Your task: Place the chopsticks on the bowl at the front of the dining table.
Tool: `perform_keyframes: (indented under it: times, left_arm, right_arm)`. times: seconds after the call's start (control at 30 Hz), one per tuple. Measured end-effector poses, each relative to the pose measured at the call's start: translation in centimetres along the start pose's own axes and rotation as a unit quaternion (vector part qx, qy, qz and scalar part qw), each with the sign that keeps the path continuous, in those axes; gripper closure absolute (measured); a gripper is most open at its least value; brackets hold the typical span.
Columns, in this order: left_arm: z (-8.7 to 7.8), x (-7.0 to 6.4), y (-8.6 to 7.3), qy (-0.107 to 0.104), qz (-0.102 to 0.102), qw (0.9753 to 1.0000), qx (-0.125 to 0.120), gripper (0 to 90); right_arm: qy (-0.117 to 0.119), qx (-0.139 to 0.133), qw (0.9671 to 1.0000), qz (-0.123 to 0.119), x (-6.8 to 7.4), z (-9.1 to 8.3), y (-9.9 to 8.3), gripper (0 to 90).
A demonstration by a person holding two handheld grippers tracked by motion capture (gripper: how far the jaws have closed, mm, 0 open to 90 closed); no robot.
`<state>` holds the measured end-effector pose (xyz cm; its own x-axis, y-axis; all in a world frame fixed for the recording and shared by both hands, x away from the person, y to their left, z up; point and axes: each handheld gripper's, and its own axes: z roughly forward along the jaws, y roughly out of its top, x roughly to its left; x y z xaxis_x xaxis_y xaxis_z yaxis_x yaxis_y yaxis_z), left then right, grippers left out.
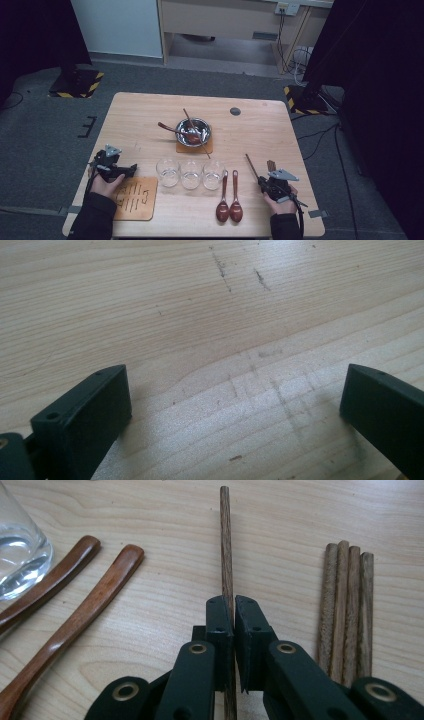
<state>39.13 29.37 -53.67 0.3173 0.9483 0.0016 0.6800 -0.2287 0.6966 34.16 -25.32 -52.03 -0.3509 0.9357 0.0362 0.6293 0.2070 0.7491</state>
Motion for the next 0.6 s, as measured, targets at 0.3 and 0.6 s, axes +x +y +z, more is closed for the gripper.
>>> perform_keyframes:
  times: [0.3, 0.6]
  left_arm:
    - [0.0, 0.0, 0.0, 0.0, 0.0, 1.0, 0.0, 0.0]
    - [0.0, 0.0, 0.0, 0.0, 0.0, 1.0, 0.0, 0.0]
  right_arm:
    - [0.003, -0.022, 0.9997, 0.006, -0.2, -0.4, 1.0, 85.7]
    - [0.009, -0.055, 0.9983, 0.015, 0.1, -0.9, 3.1, 85.6]
